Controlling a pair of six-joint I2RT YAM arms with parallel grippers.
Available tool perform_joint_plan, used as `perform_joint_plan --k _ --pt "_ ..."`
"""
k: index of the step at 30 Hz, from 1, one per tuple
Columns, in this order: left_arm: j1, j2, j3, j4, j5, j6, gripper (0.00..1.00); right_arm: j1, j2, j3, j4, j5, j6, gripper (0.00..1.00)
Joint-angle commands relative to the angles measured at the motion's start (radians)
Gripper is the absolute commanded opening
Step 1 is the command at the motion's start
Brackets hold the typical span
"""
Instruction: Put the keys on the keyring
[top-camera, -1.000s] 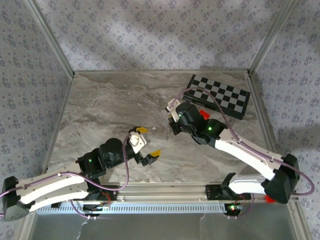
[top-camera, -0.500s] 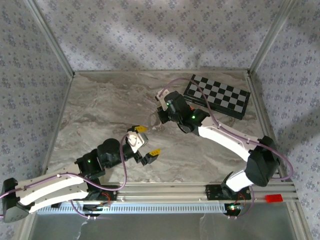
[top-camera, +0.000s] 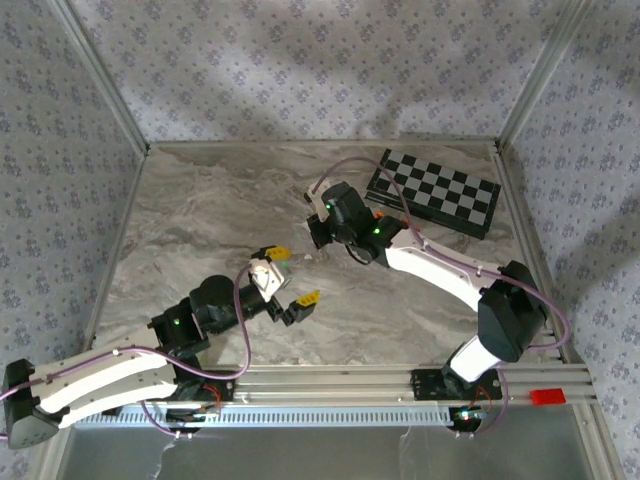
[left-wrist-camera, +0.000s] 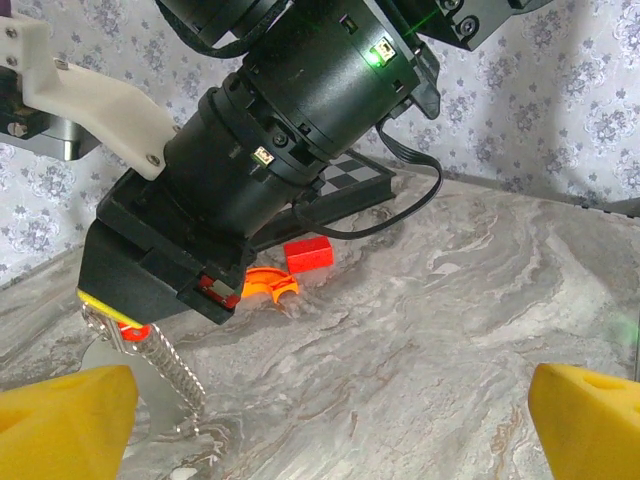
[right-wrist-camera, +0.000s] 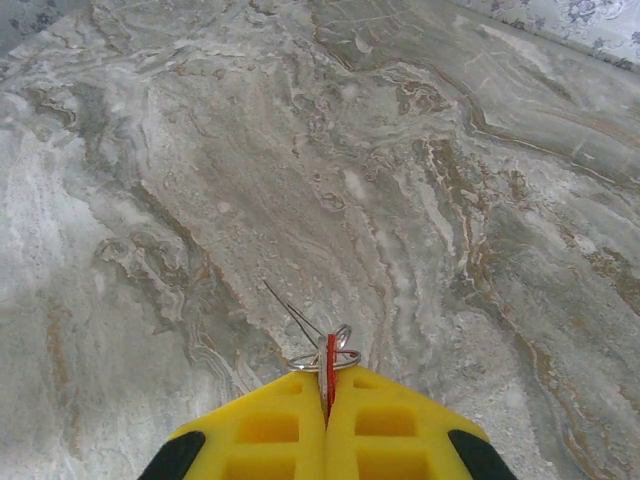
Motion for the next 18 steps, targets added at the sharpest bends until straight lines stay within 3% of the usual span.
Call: perform_joint_plan --k 1,18 --pt "0.006 0.000 0.005 0.045 0.011 -0.011 1.00 -0.002 -0.018 -0.007 0.009 -0.028 0.026 0.00" --pt "0.014 -0.062 0.068 -0.057 -0.008 0.065 1.00 0.027 -0.187 -0.220 -0.172 -0.081 0.050 0.00"
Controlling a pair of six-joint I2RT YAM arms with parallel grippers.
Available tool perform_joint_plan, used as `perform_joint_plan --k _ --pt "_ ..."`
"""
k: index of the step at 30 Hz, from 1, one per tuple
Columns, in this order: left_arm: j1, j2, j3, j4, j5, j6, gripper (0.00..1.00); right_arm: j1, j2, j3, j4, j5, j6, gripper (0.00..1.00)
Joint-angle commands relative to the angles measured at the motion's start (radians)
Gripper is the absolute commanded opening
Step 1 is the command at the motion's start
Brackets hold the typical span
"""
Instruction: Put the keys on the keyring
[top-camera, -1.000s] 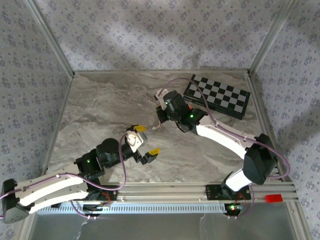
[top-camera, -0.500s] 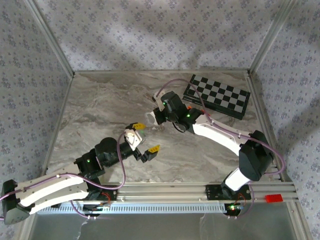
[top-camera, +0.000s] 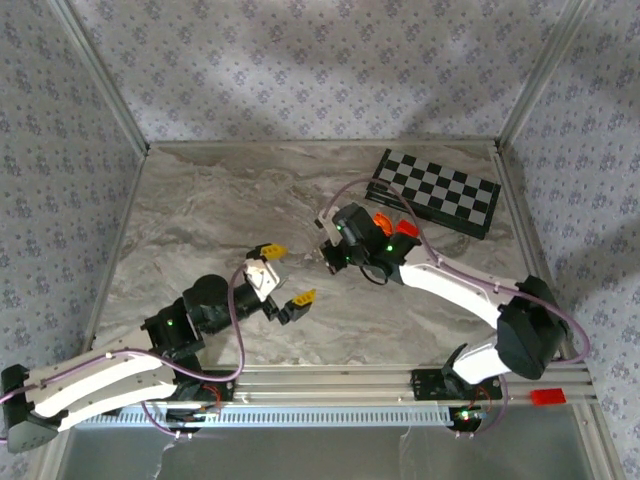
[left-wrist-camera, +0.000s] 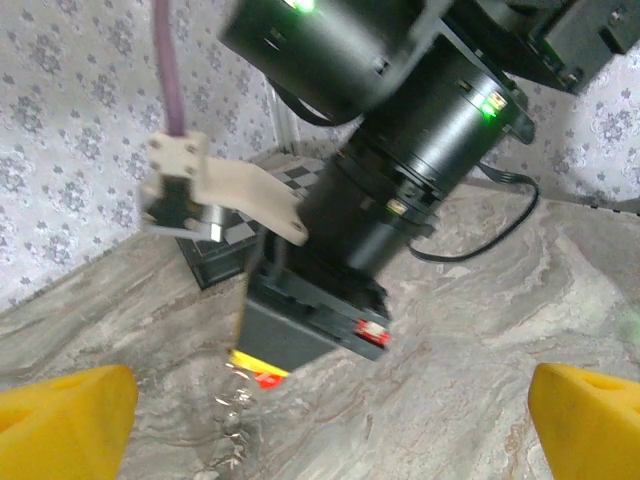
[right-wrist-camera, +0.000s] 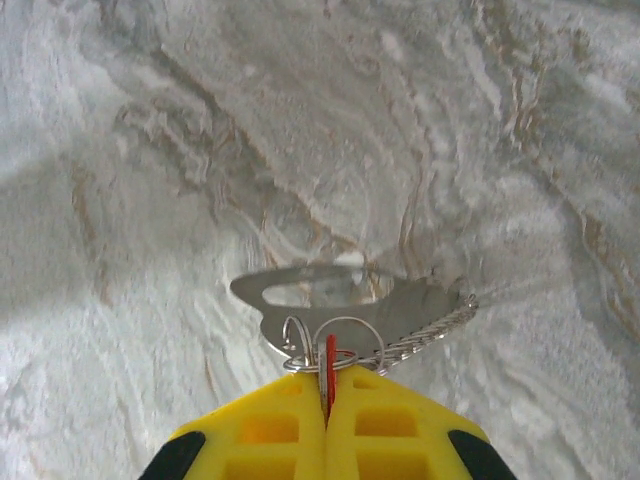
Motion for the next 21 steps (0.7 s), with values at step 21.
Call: perform_joint_plan --k 21 --pt "0.012 -0.045 0.027 -0.074 -0.032 -0.006 1.00 -0.073 -0.144 -0.418 0.058 -0.240 0.253 0.00"
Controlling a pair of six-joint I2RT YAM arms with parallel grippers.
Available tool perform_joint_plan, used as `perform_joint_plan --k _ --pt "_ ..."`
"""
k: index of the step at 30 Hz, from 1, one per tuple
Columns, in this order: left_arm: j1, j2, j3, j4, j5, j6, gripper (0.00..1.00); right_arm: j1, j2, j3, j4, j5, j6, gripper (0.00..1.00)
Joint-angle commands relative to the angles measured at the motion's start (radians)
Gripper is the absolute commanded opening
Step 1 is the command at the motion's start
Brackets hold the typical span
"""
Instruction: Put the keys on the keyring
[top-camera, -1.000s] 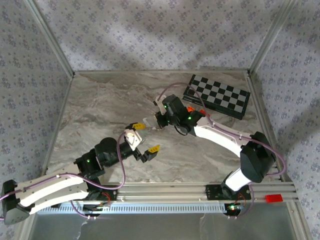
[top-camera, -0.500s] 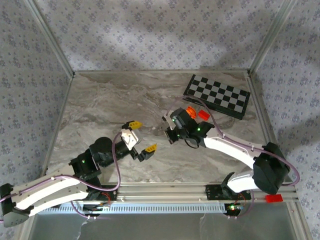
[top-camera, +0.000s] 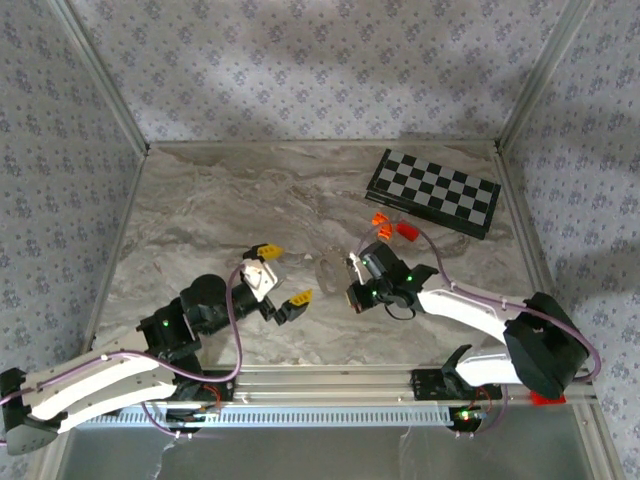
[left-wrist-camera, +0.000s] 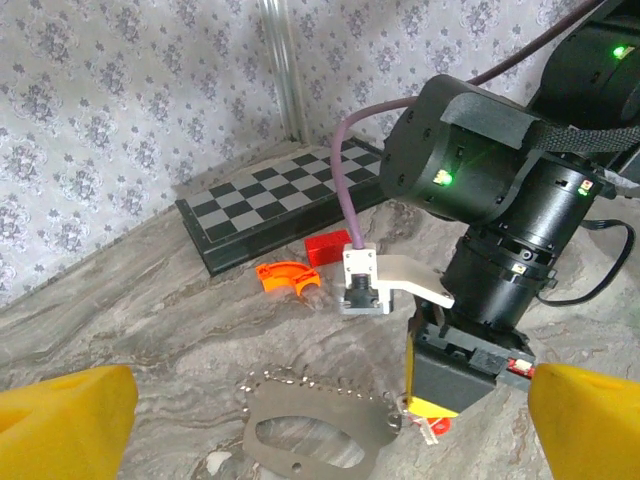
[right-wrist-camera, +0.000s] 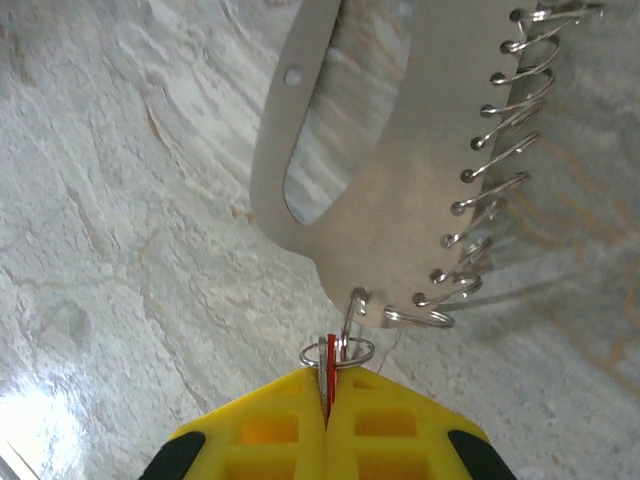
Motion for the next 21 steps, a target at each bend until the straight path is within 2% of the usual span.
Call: perform_joint_plan --k 1,14,17,21 --pt "0.006 -0.028 0.016 -0.013 -0.023 -0.011 1.00 -0.009 -0.019 -0.040 0.021 -0.036 0.048 0.00" --pt "0.008 0.022 0.008 0.009 -0.001 -0.028 0.99 -0.050 -0.055 -0.169 0.055 -0.069 0.114 0.00" --pt "0.008 0.035 0.003 0.026 0.000 -0.031 1.00 -0.057 -0.069 -0.177 0.056 -0.071 0.121 0.06" --pt "0.008 0.048 0.003 0.038 -0.008 -0.036 1.00 -0.060 -0.096 -0.178 0.040 -0.069 0.122 0.20"
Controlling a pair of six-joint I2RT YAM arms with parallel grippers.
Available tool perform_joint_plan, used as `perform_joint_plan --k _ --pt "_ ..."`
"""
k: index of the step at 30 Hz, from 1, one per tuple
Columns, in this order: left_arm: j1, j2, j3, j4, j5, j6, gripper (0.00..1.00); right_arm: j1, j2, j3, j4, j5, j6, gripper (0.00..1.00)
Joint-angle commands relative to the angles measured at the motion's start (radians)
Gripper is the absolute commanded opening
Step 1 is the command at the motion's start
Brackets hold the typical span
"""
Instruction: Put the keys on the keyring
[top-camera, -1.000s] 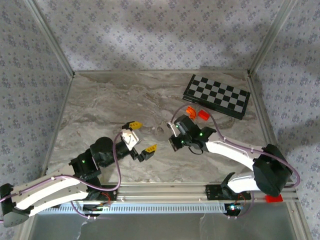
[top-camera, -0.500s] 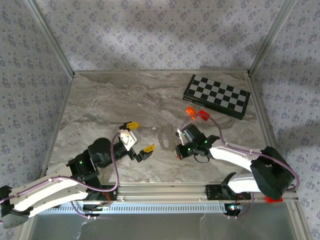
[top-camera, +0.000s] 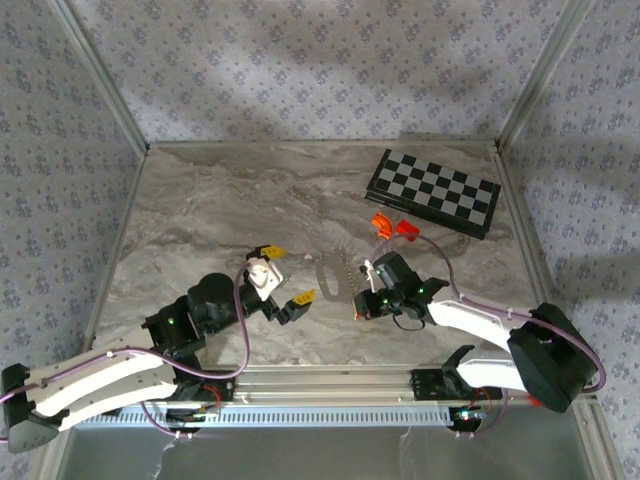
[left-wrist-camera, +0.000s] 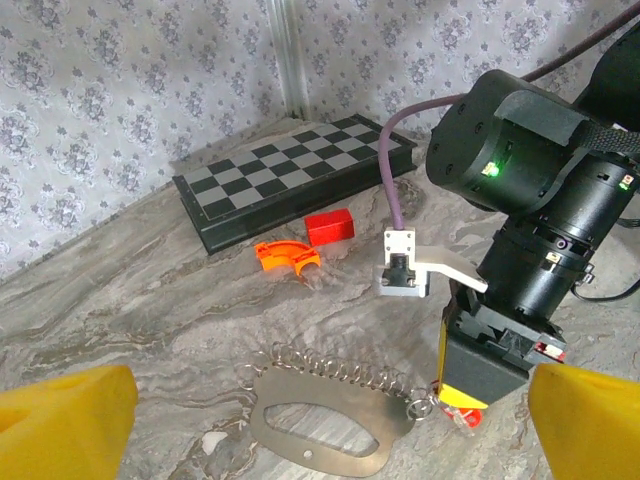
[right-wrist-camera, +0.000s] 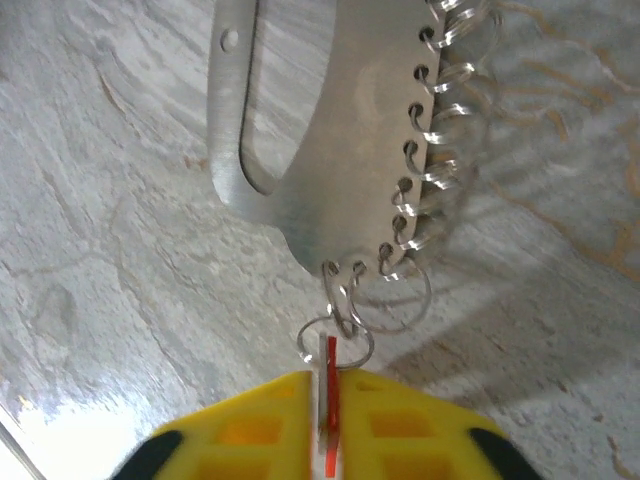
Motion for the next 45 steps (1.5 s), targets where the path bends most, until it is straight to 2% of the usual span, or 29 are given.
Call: perform_joint_plan --k 1,9,17,21,23,25,27,30,33,36,40,45 --pt "0.008 0.001 0.004 0.039 0.004 -0.017 0.99 -0.006 -0.035 -0.022 -0.062 0.009 0.010 0.22" --pt "0.009 0.021 0.039 -0.016 0.000 -0.047 1.00 -0.009 -0.237 -0.025 -0.162 0.087 -0.004 0.39" --pt "0.022 0.055 0.094 -0.151 -0.062 -0.150 1.00 -0.018 -0.465 0.007 -0.310 0.207 -0.046 0.74" --pt "0.029 0.055 0.085 -0.153 -0.196 -0.217 1.00 -0.020 -0.534 0.036 -0.342 0.273 -0.081 1.00" --pt "0.032 0.048 0.074 -0.152 -0.267 -0.236 1.00 -0.023 -0.566 0.039 -0.338 0.310 -0.103 1.00" --pt "0.035 0.037 0.059 -0.161 -0.386 -0.274 1.00 -0.032 -0.591 0.035 -0.320 0.356 -0.124 0.99" --pt "0.069 0.033 0.050 -0.198 -0.475 -0.315 1.00 -0.048 -0.604 0.037 -0.306 0.393 -0.130 1.00" --pt "0.182 0.035 0.058 -0.285 -0.440 -0.357 1.00 -0.080 -0.620 0.038 -0.270 0.441 -0.148 1.00" --pt "0.245 0.018 0.036 -0.302 -0.448 -0.382 1.00 -0.104 -0.627 0.037 -0.262 0.562 -0.159 1.00" --pt "0.264 -0.010 -0.006 -0.271 -0.478 -0.355 1.00 -0.144 -0.630 0.059 -0.272 0.652 -0.183 1.00" --pt "0.288 -0.041 -0.052 -0.241 -0.524 -0.314 1.00 -0.207 -0.663 0.065 -0.258 0.704 -0.213 1.00" --pt "0.324 -0.038 -0.076 -0.215 -0.614 -0.249 1.00 -0.307 -0.729 0.002 -0.173 0.691 -0.228 1.00"
